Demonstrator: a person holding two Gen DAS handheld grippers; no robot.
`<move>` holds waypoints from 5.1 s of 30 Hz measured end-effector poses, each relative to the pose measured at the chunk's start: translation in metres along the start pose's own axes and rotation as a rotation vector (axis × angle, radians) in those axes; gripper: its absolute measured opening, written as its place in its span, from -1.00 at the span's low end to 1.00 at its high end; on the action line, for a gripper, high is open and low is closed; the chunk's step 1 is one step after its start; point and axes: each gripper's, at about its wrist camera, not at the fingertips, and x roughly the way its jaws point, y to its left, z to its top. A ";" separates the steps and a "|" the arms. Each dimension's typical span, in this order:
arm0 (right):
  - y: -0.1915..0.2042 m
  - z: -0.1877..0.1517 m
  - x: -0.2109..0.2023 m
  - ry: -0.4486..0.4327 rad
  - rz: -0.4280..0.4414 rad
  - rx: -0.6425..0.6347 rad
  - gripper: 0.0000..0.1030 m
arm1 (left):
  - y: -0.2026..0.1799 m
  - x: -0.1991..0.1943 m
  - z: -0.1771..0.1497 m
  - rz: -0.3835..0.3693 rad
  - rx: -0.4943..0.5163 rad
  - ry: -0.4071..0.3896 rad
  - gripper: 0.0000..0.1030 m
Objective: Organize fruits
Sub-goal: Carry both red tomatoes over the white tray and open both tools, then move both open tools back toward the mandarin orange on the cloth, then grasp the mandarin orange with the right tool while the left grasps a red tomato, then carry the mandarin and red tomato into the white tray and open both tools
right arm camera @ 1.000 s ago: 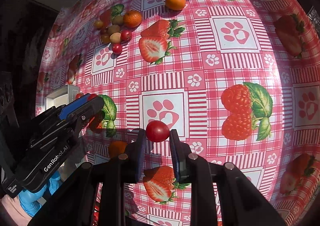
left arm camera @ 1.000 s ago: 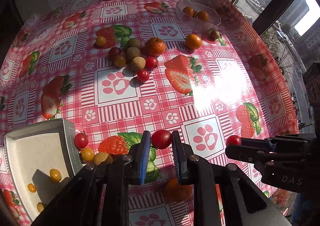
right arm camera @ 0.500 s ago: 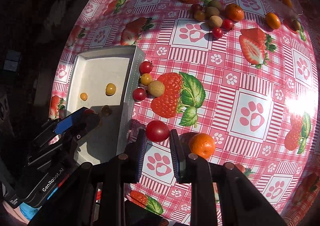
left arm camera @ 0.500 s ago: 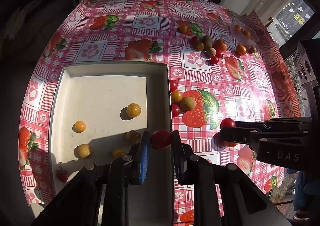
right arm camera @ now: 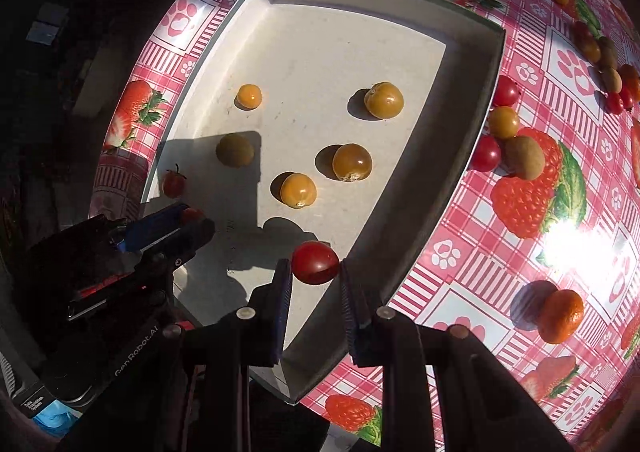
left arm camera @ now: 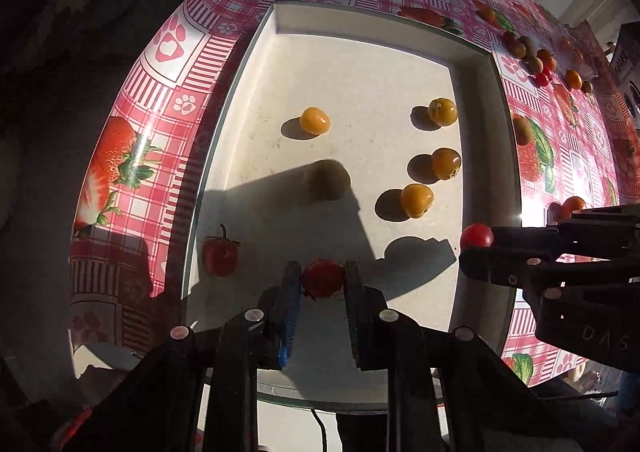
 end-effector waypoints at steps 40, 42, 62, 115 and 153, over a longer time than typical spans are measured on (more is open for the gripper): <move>-0.110 -0.013 -0.061 -0.134 -0.064 0.336 0.79 | -0.072 -0.019 0.050 0.004 0.133 -0.007 0.46; -0.138 -0.018 -0.070 -0.144 -0.074 0.401 0.79 | -0.086 -0.022 0.059 -0.008 0.160 -0.019 0.46; -0.220 -0.083 -0.072 -0.128 -0.118 0.522 0.80 | -0.200 0.020 0.024 -0.154 0.332 0.107 0.46; -0.165 -0.058 -0.057 -0.161 -0.084 0.276 -0.19 | -0.172 0.018 0.085 -0.149 0.260 0.006 -0.55; -0.052 0.057 -0.090 -0.207 -0.027 0.091 -0.19 | -0.015 -0.044 0.106 -0.059 -0.005 -0.175 -0.55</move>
